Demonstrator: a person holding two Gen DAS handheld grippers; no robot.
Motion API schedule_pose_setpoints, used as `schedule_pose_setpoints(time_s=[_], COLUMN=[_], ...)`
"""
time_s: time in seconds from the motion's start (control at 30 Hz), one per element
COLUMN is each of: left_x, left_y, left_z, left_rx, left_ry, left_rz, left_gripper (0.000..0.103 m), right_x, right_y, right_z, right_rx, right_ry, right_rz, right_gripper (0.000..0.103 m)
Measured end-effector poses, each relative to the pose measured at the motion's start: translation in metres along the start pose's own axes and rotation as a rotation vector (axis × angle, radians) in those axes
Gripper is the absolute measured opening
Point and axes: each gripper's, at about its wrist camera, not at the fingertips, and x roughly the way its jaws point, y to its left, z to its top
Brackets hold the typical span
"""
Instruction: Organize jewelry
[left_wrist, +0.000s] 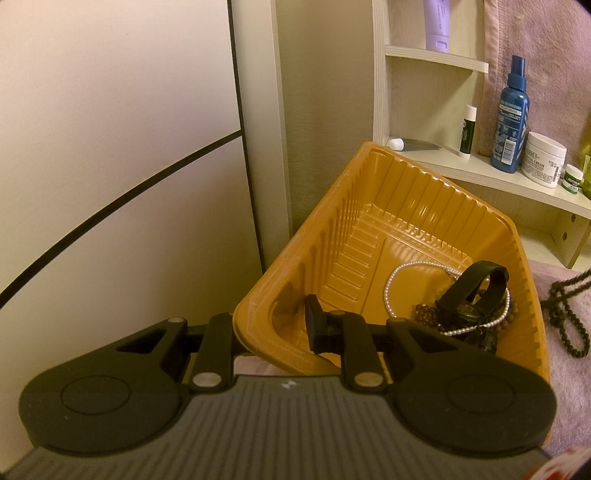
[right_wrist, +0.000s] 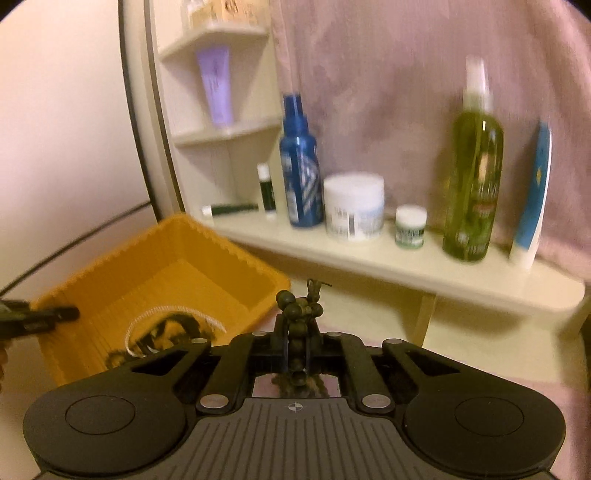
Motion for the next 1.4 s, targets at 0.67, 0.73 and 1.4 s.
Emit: schedule_pose_setpoints(time_s=[0.67, 0.73, 1.4], left_x=[0.0, 0.0, 0.0], left_y=[0.0, 0.0, 0.001], left_z=[0.001, 0.001, 0.001], left_rx=[-0.009, -0.01, -0.016], left_ry=[0.0, 0.0, 0.001], left_rz=[-0.007, -0.007, -0.013], left_gripper=[0.018, 0.018, 0.018], right_x=[-0.074, -0.079, -0.082], right_y=[0.025, 0.029, 0.096], right_z=[0.094, 0.102, 0.179], right_rx=[-0.103, -0.117, -0.184], right_ry=[-0.129, -0.146, -0.313], right_rz=[0.012, 0.016, 0.205], right_gripper=[0.008, 0.008, 0.008])
